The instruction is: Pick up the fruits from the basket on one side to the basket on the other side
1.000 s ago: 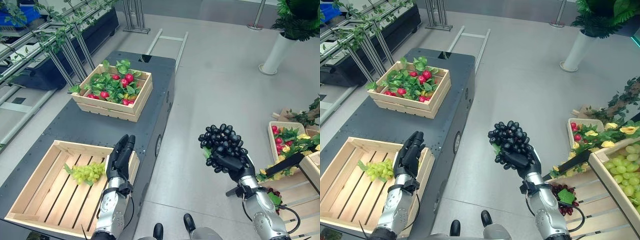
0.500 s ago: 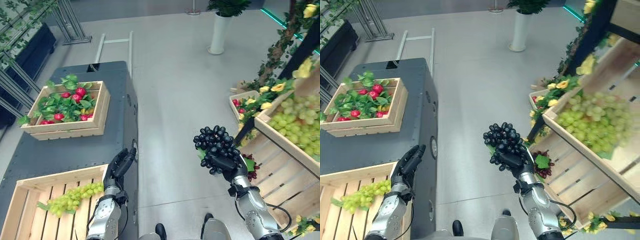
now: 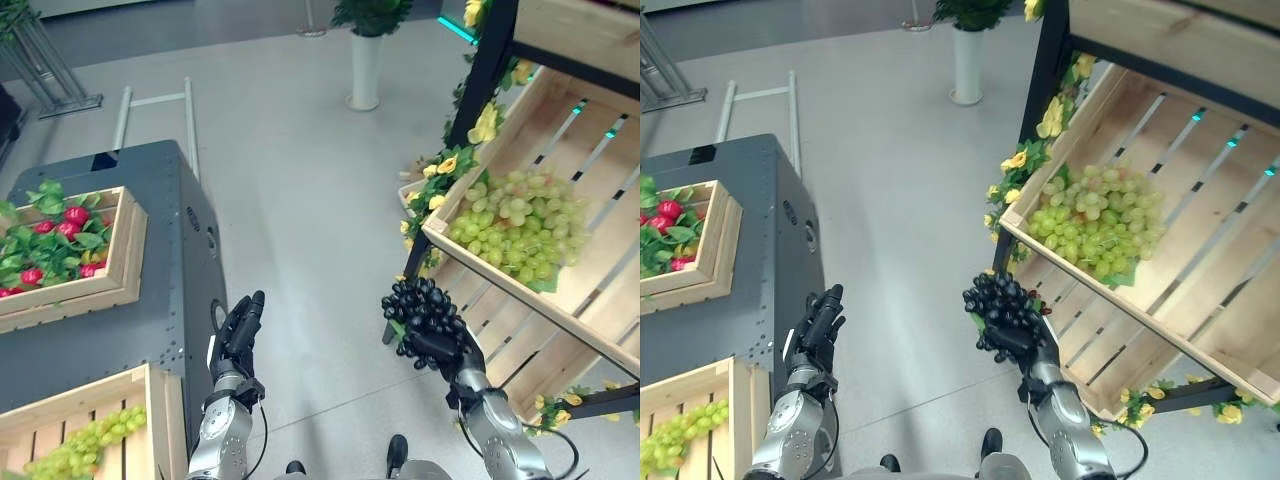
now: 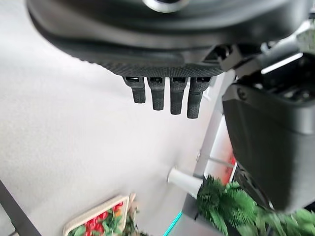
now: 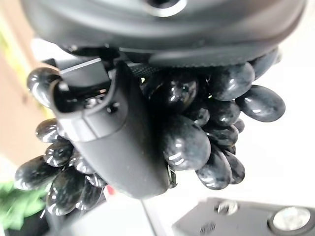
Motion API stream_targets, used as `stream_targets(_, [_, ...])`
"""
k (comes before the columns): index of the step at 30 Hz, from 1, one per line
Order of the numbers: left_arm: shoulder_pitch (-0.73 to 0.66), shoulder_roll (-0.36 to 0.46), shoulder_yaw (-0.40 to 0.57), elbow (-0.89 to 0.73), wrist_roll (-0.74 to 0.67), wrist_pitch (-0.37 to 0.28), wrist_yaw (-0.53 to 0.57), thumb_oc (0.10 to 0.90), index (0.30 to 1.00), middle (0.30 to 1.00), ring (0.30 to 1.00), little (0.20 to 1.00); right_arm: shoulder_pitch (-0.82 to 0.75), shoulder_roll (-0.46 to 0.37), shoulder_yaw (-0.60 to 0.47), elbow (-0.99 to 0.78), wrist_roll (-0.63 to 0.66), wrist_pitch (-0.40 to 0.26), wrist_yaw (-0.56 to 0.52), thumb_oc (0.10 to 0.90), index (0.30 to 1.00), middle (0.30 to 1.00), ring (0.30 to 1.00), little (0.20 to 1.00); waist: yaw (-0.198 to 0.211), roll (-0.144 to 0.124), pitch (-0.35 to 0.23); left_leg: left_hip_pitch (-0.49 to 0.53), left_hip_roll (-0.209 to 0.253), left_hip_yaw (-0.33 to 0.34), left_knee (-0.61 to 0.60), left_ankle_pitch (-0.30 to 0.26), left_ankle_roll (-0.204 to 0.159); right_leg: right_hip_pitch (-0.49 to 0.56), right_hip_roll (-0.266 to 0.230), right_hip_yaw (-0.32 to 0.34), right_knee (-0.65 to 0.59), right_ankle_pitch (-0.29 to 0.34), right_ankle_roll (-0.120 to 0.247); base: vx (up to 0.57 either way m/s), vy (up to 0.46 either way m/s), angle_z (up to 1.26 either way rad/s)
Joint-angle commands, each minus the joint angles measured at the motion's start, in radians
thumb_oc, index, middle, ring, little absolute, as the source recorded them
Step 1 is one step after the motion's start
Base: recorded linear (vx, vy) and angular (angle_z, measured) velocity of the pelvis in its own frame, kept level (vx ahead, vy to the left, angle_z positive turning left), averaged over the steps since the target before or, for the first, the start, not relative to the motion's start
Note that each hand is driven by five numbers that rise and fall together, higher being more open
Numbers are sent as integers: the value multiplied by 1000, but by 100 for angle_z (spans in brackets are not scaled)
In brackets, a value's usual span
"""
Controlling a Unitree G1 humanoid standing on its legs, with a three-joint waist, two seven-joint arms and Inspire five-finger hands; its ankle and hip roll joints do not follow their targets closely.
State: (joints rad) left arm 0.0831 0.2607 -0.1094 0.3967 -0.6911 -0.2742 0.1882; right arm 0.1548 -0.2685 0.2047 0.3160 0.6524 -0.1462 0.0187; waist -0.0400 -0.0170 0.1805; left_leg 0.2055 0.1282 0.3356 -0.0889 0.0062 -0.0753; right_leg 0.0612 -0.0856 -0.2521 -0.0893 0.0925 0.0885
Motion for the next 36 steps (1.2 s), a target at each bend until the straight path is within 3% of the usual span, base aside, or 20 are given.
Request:
stream_targets(1, [-49, 50, -1, -74, 28, -87, -9, 800, 900, 900, 900, 900, -71, 37, -38, -57, -11, -70, -22, 400, 300, 300, 300, 300, -18, 15, -42, -27, -97, -20, 2, -85, 96, 68, -27, 11, 12, -86, -2, -1, -142, -6])
stream_targets(5, [-48, 42, 0, -68, 10, -105, 2, 800, 900, 900, 900, 900, -71, 38, -50, -28, 11, -48, -21, 400, 300, 300, 300, 300, -32, 11, -22, -55, -77, -23, 79, -103, 90, 39, -6, 42, 77, -127, -31, 4, -146, -11])
stream_targets(7, [-39, 35, 3, -92, -1, -117, 2, 800, 900, 900, 900, 900, -76, 30, -49, -12, 1, -34, -3, 400, 300, 300, 300, 300, -26, -11, 10, -140, -49, -25, 331, -157, 79, 21, -5, 51, 141, -156, -65, -13, -203, -12])
stream_targets(9, [-32, 30, 0, -110, -12, -144, 11, 800, 900, 900, 900, 900, -86, 16, -37, 2, -12, -45, 8, 400, 300, 300, 300, 300, -12, -14, 44, -219, -32, -62, 472, -141, 64, 7, -3, 49, 194, -180, -91, -85, -84, -21])
stream_targets(10, [-47, 22, -6, -115, -19, -163, 26, 800, 900, 900, 900, 900, -112, 1, -22, 26, -8, -66, 10, 400, 300, 300, 300, 300, 2, -8, 67, -287, -53, -139, 457, -78, 57, -24, 6, 81, 238, -187, -101, -181, 35, -30])
stream_targets(12, [-95, 22, -24, -118, -25, -208, 37, 800, 900, 900, 900, 900, -175, -20, 2, 63, 17, -106, -6, 400, 300, 300, 300, 300, 18, 4, 104, -321, -59, -171, 341, -39, 48, -49, 11, 91, 286, -216, -101, -166, 98, -38])
stream_targets(14, [-158, 35, -45, -130, 18, -223, 85, 800, 900, 900, 900, 900, -224, -35, 5, 76, 36, -134, -44, 400, 300, 300, 300, 300, 20, -1, 125, -358, -64, -159, 450, -120, 81, -105, -13, 66, 366, -260, -107, -138, 111, -53])
stream_targets(18, [-227, 56, -61, -122, 40, -243, 131, 800, 900, 900, 900, 900, -278, -41, -23, 110, 83, -184, -88, 400, 300, 300, 300, 300, 14, 3, 182, -418, -60, -136, 591, -230, 94, -244, -44, 40, 589, -319, -92, -127, 99, -49])
stream_targets(23, [-213, 61, -79, -135, 21, -216, 131, 800, 900, 900, 900, 900, -312, -62, -79, 136, 164, -190, -91, 400, 300, 300, 300, 300, 21, 17, 223, -519, -59, -169, 753, -289, 94, -318, -56, 37, 713, -365, -122, -30, 62, 23])
stream_targets(29, [-183, 60, -98, -145, -7, -225, 99, 800, 900, 900, 900, 900, -373, -96, -159, 128, 229, -191, -108, 400, 300, 300, 300, 300, 35, 28, 267, -612, -59, -187, 892, -310, 110, -399, -67, 33, 820, -389, -144, 11, 58, 2])
stream_targets(36, [-238, 71, -134, -142, -18, -222, 105, 800, 900, 900, 900, 900, -566, -186, -234, 161, 240, -199, -216, 400, 300, 300, 300, 300, 51, 32, 320, -713, -69, -192, 989, -314, 123, -513, -70, 37, 919, -391, -146, -19, 10, 6])
